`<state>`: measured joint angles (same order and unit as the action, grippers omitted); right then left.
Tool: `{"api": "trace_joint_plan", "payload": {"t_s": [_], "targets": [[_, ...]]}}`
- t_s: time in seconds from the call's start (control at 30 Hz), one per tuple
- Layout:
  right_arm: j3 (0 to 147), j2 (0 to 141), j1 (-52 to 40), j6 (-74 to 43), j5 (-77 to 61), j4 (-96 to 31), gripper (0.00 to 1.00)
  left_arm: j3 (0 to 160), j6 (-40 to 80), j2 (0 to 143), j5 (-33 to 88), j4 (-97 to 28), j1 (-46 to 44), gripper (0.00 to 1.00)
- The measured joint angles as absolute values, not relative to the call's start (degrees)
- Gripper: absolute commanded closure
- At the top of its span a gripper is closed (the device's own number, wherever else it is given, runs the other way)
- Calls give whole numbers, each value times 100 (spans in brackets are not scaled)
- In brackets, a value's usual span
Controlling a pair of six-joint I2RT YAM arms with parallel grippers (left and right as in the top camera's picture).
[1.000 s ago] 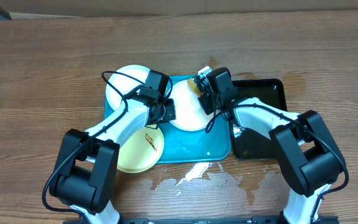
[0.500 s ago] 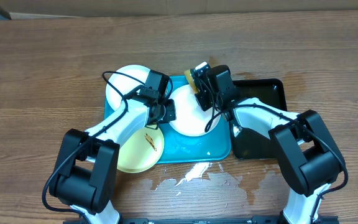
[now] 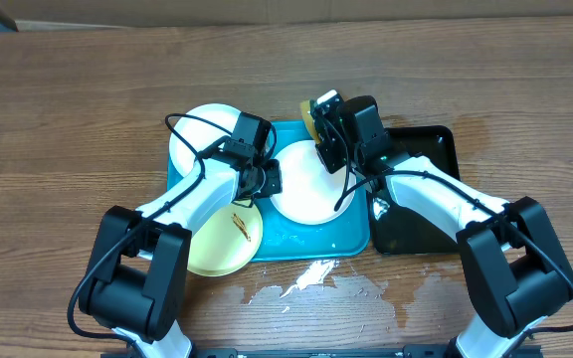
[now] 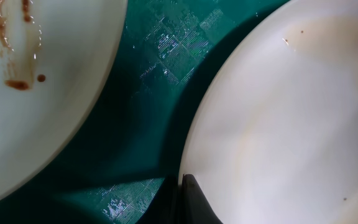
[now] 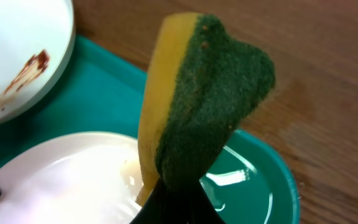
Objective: Clean dirty plates on tray and stack at the side
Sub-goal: 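Scrub the white plate surface with the sponge while left gripper holds it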
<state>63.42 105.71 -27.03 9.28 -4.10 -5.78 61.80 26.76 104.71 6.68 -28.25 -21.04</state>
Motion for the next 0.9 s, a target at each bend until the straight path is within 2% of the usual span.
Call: {"api": "trace_joint_plan", "payload": {"t_s": [0.37,0.9], "targets": [[6342,10610,-2700,926,-1181,-864,96,6180,2676,10471,668,-2821,-2104,96],[6344,10637,-2700,873,-1310,-2493,96,6180,2679,10471,670,-2803,-2104,96]]}}
